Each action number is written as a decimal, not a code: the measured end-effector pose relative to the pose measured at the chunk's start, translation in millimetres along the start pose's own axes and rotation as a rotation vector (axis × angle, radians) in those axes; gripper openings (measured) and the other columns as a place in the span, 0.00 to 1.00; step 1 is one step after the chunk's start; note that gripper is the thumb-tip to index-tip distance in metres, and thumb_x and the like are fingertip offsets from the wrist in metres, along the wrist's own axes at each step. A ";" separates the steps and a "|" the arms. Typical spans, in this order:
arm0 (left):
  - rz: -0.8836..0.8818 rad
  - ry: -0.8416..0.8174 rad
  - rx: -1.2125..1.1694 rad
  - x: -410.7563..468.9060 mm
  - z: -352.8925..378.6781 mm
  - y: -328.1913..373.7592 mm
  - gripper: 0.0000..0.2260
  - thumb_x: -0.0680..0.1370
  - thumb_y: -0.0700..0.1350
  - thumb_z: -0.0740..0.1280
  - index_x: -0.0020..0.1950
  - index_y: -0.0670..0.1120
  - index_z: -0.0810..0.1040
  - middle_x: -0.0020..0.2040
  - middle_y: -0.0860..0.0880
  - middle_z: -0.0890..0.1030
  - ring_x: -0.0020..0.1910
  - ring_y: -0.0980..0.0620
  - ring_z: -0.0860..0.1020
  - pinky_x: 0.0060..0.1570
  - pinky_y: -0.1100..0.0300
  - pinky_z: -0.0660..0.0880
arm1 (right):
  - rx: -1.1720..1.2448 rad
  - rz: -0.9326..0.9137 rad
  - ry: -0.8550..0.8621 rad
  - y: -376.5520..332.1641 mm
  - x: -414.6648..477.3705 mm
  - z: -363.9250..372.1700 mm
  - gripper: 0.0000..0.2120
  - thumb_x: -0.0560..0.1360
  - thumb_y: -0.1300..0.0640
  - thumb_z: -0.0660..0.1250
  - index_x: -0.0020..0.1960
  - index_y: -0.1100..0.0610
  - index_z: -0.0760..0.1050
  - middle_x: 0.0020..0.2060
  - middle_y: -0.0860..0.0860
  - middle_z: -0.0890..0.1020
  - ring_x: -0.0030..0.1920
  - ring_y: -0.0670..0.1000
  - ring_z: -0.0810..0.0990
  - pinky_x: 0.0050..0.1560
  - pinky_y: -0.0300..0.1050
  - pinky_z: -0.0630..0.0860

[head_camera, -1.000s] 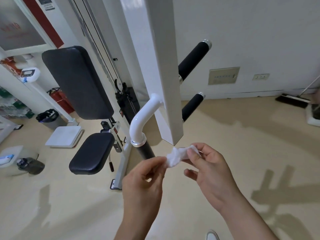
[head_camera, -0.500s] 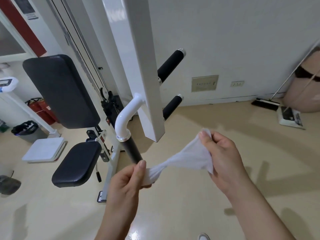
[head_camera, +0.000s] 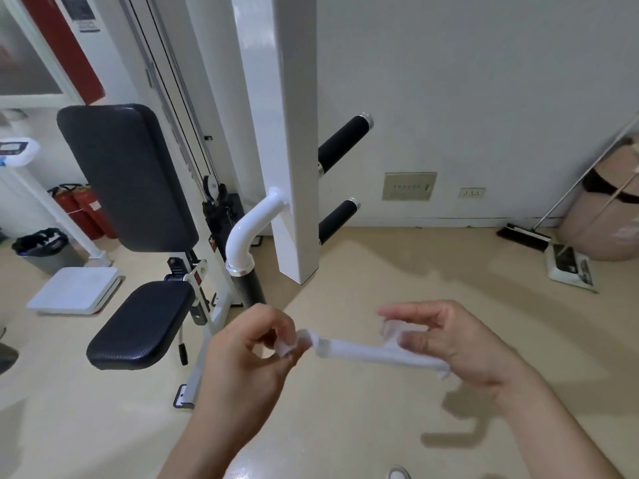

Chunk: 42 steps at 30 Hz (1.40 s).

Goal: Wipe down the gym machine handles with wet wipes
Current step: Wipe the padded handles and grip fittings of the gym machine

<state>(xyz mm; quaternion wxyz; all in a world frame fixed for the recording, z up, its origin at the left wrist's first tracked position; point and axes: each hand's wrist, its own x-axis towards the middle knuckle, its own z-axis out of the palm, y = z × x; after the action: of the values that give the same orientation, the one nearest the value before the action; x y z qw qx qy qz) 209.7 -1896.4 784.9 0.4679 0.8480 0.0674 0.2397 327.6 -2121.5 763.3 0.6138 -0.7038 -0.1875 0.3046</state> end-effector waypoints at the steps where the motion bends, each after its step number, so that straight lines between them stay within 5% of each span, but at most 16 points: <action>1: 0.083 -0.001 0.129 3.0 1.2 -3.3 0.11 0.68 0.36 0.76 0.35 0.49 0.77 0.33 0.54 0.75 0.35 0.59 0.73 0.35 0.72 0.67 | -0.072 0.032 -0.111 -3.2 0.8 -2.1 0.32 0.51 0.34 0.79 0.52 0.45 0.83 0.46 0.46 0.85 0.40 0.43 0.79 0.41 0.44 0.72; 5: 0.219 -0.112 0.531 14.8 15.9 -13.4 0.10 0.70 0.44 0.69 0.48 0.55 0.84 0.36 0.58 0.74 0.34 0.61 0.70 0.33 0.73 0.66 | -0.243 0.082 -0.445 -21.3 6.0 -18.2 0.15 0.62 0.48 0.76 0.46 0.52 0.85 0.33 0.47 0.81 0.32 0.47 0.70 0.32 0.38 0.65; 9: 0.191 -0.170 0.593 17.6 50.7 -6.0 0.06 0.75 0.51 0.64 0.43 0.56 0.81 0.37 0.57 0.72 0.34 0.57 0.73 0.29 0.64 0.71 | 0.031 -0.037 -0.313 -29.4 22.9 -48.3 0.16 0.64 0.43 0.76 0.38 0.56 0.83 0.29 0.49 0.77 0.26 0.46 0.68 0.27 0.34 0.65; 11: 0.173 -0.124 0.582 23.5 75.4 7.2 0.09 0.76 0.54 0.60 0.43 0.55 0.79 0.40 0.57 0.74 0.35 0.55 0.74 0.29 0.61 0.73 | 0.330 -0.087 -0.223 -26.2 37.8 -59.1 0.19 0.62 0.43 0.78 0.40 0.58 0.82 0.37 0.55 0.80 0.31 0.47 0.72 0.29 0.35 0.67; 14: 0.179 -0.092 0.532 38.2 117.7 25.4 0.08 0.77 0.53 0.61 0.43 0.53 0.77 0.42 0.58 0.77 0.36 0.54 0.76 0.30 0.60 0.75 | 0.683 -0.056 -0.217 -29.5 56.2 -65.3 0.12 0.66 0.49 0.76 0.42 0.57 0.82 0.57 0.57 0.82 0.53 0.51 0.80 0.34 0.37 0.71; 16: 0.190 -0.074 0.539 49.1 141.4 33.0 0.06 0.76 0.52 0.63 0.42 0.52 0.78 0.41 0.57 0.79 0.35 0.53 0.76 0.29 0.60 0.74 | 0.806 0.031 -0.147 -33.7 66.0 -71.3 0.07 0.68 0.52 0.71 0.39 0.55 0.83 0.54 0.59 0.83 0.54 0.53 0.82 0.32 0.37 0.72; 18: 0.181 -0.036 0.585 57.7 158.9 37.4 0.06 0.75 0.52 0.64 0.41 0.53 0.77 0.37 0.56 0.78 0.31 0.54 0.75 0.27 0.62 0.72 | 0.753 0.062 -0.052 -34.1 77.6 -80.9 0.08 0.70 0.54 0.67 0.39 0.56 0.84 0.41 0.56 0.84 0.40 0.49 0.82 0.27 0.36 0.70; 21: 0.137 0.100 0.514 63.9 172.9 40.9 0.02 0.75 0.51 0.67 0.43 0.55 0.78 0.34 0.57 0.77 0.30 0.62 0.70 0.29 0.69 0.69 | 0.276 -0.065 -0.015 -30.9 91.8 -91.9 0.08 0.70 0.51 0.69 0.41 0.54 0.84 0.28 0.47 0.78 0.29 0.46 0.74 0.29 0.36 0.70; 26: 0.020 0.395 0.403 72.4 175.1 42.1 0.08 0.70 0.42 0.73 0.43 0.55 0.80 0.37 0.60 0.79 0.33 0.66 0.71 0.35 0.77 0.66 | -0.202 -0.243 -0.257 -26.3 104.0 -95.3 0.12 0.77 0.51 0.64 0.38 0.52 0.80 0.32 0.47 0.79 0.36 0.47 0.79 0.41 0.41 0.77; 29: -0.106 0.536 0.398 78.6 161.1 37.5 0.09 0.69 0.43 0.72 0.45 0.55 0.79 0.40 0.59 0.80 0.35 0.62 0.76 0.34 0.72 0.70 | -0.320 -0.194 -0.453 -29.8 110.6 -97.1 0.17 0.74 0.41 0.60 0.37 0.49 0.80 0.30 0.42 0.72 0.31 0.41 0.69 0.34 0.32 0.65; 33: -0.266 0.437 0.392 83.3 158.3 31.4 0.05 0.73 0.52 0.66 0.48 0.58 0.78 0.39 0.60 0.78 0.35 0.60 0.75 0.33 0.70 0.69 | -0.442 -0.276 -0.608 -37.7 116.3 -88.6 0.11 0.75 0.46 0.65 0.36 0.46 0.81 0.41 0.42 0.71 0.38 0.40 0.71 0.39 0.30 0.65; 38: -0.483 0.510 -0.083 88.8 164.0 29.2 0.11 0.75 0.39 0.70 0.38 0.54 0.84 0.33 0.54 0.82 0.31 0.61 0.76 0.32 0.67 0.73 | -0.087 -0.226 -0.439 -44.7 133.8 -87.1 0.05 0.71 0.53 0.72 0.41 0.53 0.85 0.32 0.52 0.76 0.32 0.44 0.71 0.37 0.33 0.68; 42: -0.433 0.600 0.059 90.8 173.3 28.2 0.09 0.74 0.40 0.71 0.40 0.55 0.83 0.32 0.50 0.81 0.31 0.54 0.77 0.34 0.57 0.77 | 0.103 -0.192 -0.435 -35.1 143.6 -76.7 0.08 0.74 0.57 0.68 0.49 0.56 0.85 0.44 0.53 0.84 0.42 0.48 0.81 0.48 0.40 0.79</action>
<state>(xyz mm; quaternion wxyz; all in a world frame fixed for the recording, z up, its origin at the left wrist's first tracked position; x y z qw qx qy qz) 367.5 -2013.1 761.8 0.4428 0.7193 0.3860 0.3709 488.8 -2081.2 773.8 0.6200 -0.5684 -0.3655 0.3986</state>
